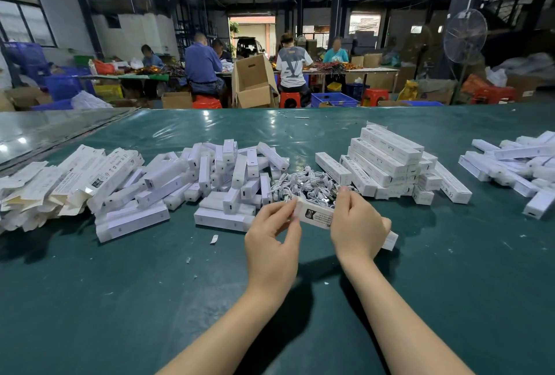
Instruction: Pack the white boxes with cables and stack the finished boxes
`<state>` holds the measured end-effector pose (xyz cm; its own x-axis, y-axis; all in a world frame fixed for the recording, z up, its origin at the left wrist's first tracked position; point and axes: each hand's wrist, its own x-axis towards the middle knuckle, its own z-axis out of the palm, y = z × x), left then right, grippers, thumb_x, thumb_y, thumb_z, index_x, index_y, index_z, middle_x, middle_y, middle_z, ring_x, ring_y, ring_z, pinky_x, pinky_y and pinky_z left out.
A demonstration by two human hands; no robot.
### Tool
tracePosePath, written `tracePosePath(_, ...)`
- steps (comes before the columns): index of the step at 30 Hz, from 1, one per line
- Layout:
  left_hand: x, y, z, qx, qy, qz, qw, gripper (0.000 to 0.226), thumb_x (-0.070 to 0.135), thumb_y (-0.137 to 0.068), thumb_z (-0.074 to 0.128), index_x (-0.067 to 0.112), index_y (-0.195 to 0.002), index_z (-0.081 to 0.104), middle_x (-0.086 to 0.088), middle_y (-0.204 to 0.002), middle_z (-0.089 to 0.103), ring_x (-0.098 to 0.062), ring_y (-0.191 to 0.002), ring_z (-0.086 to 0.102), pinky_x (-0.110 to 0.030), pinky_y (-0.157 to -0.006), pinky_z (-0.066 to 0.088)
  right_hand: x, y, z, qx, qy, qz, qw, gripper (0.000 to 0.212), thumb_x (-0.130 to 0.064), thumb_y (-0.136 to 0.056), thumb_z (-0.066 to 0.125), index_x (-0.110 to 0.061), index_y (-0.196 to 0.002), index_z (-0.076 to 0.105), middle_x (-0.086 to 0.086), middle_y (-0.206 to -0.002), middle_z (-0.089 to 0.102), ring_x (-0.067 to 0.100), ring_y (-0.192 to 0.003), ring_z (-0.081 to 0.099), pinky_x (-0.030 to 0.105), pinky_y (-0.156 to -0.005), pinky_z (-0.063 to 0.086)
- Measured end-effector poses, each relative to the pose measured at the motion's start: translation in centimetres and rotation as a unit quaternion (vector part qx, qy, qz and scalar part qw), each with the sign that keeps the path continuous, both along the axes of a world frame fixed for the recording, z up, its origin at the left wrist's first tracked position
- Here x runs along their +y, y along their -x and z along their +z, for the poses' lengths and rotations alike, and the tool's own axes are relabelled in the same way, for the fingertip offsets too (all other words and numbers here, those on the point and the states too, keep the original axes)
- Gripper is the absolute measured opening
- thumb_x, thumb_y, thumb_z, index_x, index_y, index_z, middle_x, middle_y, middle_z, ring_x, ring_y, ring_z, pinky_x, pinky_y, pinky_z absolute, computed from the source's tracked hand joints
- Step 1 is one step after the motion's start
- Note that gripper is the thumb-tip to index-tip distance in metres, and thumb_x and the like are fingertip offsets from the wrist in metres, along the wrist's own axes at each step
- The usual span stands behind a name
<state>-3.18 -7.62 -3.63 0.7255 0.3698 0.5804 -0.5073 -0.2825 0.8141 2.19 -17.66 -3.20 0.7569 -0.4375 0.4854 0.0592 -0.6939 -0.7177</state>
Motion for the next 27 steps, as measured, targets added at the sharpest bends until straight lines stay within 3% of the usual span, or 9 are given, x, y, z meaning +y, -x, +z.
tracePosePath(4,0.4,0.2,0.0,-0.038,-0.073,0.027,0.996,0.029,0.009,-0.078,0.059,0.011,-0.105,0.069,0.022,-0.09,0.058,-0.001,-0.083,0.058,-0.019,-0.08,0.047,0.1,0.1,0.0,-0.003,-0.008,-0.002,1.0,0.049,-0.03,-0.098,0.03,-0.018,-0.051,0.028,-0.004,-0.049,0.038,0.027,-0.062,0.042,0.031,-0.068,0.013)
tracePosePath(7,0.7,0.0,0.4,-0.028,-0.01,0.017,0.999,0.021,0.006,-0.078,0.07,0.021,-0.093,0.071,0.018,-0.082,0.063,0.003,-0.073,0.059,-0.013,-0.07,0.048,0.5,0.2,0.0,-0.009,-0.016,0.007,1.0,0.049,-0.029,-0.098,0.031,-0.018,-0.051,0.029,-0.006,-0.049,0.039,0.026,-0.062,0.041,0.031,-0.068,0.013)
tracePosePath(10,1.3,-0.5,0.9,0.02,0.061,0.005,0.998,0.03,0.001,-0.076,0.07,0.031,-0.071,0.071,0.016,-0.071,0.068,0.007,-0.065,0.061,-0.007,-0.063,0.044,0.9,0.3,-0.2,-0.006,-0.004,0.023,1.0,0.048,-0.031,-0.098,0.032,-0.02,-0.051,0.028,-0.007,-0.05,0.038,0.023,-0.063,0.041,0.031,-0.069,0.013)
tracePosePath(14,2.3,-0.8,0.9,0.052,0.044,-0.006,0.998,0.031,0.003,-0.074,0.073,0.033,-0.065,0.069,0.02,-0.062,0.068,0.007,-0.058,0.06,-0.006,-0.062,0.045,0.8,0.4,-0.3,0.001,0.006,0.029,1.0,0.048,-0.034,-0.097,0.034,-0.019,-0.052,0.028,-0.007,-0.051,0.038,0.023,-0.063,0.041,0.031,-0.068,0.013)
tracePosePath(19,2.7,-0.6,0.8,0.034,-0.054,-0.003,0.998,0.034,0.003,-0.074,0.073,0.035,-0.067,0.068,0.02,-0.067,0.067,0.002,-0.063,0.062,-0.012,-0.066,0.048,0.6,0.3,-0.3,0.005,0.006,0.021,1.0,0.049,-0.037,-0.097,0.035,-0.019,-0.051,0.028,-0.006,-0.05,0.038,0.023,-0.062,0.041,0.031,-0.068,0.014)
tracePosePath(22,2.2,-0.6,0.5,0.019,-0.055,0.003,0.998,0.035,0.003,-0.078,0.07,0.037,-0.071,0.067,0.02,-0.069,0.067,0.003,-0.068,0.061,-0.01,-0.067,0.046,0.6,0.3,-0.1,-0.006,-0.014,0.016,1.0,0.05,-0.036,-0.097,0.035,-0.019,-0.05,0.027,-0.006,-0.048,0.037,0.022,-0.06,0.04,0.031,-0.066,0.011)
tracePosePath(27,1.9,-0.6,0.3,0.009,-0.071,0.0,0.997,0.03,-0.004,-0.079,0.065,0.025,-0.081,0.07,0.019,-0.077,0.065,0.001,-0.075,0.062,-0.009,-0.073,0.046,0.4,0.3,-0.2,-0.005,-0.016,0.017,1.0,0.05,-0.038,-0.097,0.033,-0.019,-0.051,0.027,-0.005,-0.049,0.037,0.023,-0.062,0.041,0.03,-0.067,0.01)
